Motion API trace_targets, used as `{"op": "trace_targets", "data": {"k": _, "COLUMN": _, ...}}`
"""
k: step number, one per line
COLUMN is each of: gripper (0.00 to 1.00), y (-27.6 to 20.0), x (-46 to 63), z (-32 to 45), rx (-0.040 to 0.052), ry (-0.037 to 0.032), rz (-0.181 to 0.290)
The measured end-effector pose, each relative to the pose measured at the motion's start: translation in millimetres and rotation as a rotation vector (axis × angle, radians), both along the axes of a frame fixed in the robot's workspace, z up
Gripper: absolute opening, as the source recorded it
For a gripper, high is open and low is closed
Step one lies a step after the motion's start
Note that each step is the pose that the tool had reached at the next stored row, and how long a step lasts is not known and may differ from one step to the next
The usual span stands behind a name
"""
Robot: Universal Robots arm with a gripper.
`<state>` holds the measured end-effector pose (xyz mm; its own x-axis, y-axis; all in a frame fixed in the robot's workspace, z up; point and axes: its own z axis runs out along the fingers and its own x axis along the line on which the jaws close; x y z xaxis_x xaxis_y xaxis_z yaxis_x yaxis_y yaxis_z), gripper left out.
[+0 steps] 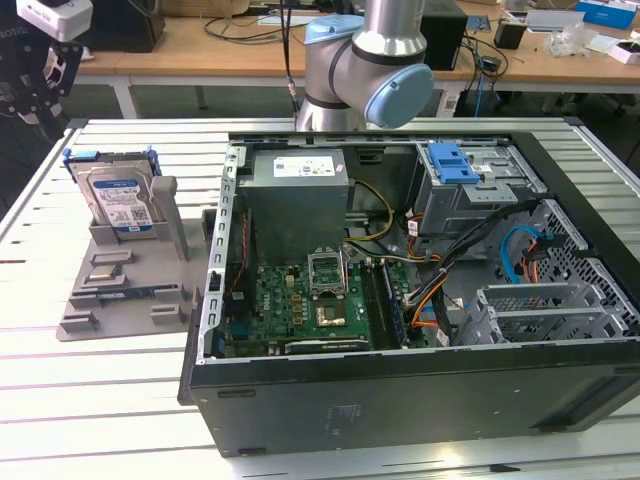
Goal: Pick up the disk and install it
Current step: 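Pick up the disk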
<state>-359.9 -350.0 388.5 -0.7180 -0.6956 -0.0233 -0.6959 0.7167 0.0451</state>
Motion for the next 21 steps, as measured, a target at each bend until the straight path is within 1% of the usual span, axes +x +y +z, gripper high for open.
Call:
{"op": "trace_targets", "data": {"k": 4, "gripper": 0.11, "y": 0.0, "x": 0.0, "z": 0.0, "rx": 0.0000, "ry": 0.0000, "rz": 0.050}}
{"op": "trace_targets", "data": {"k": 11, "gripper": 0.11, "y": 0.0, "x": 0.0, "z": 0.0, "rx": -0.0001, "ry": 0.0000, "rz": 0.101}}
{"op": "trace_targets", "data": {"k": 18, "gripper": 0.11, "y": 0.0, "x": 0.0, "z": 0.0, "rx": -0.0001, "ry": 0.0000, "rz": 0.193}}
{"op": "trace_targets", "data": {"k": 21, "gripper": 0.11, "y": 0.0, "x": 0.0, "z": 0.0, "rx": -0.0001, "ry": 0.0000, "rz": 0.223}}
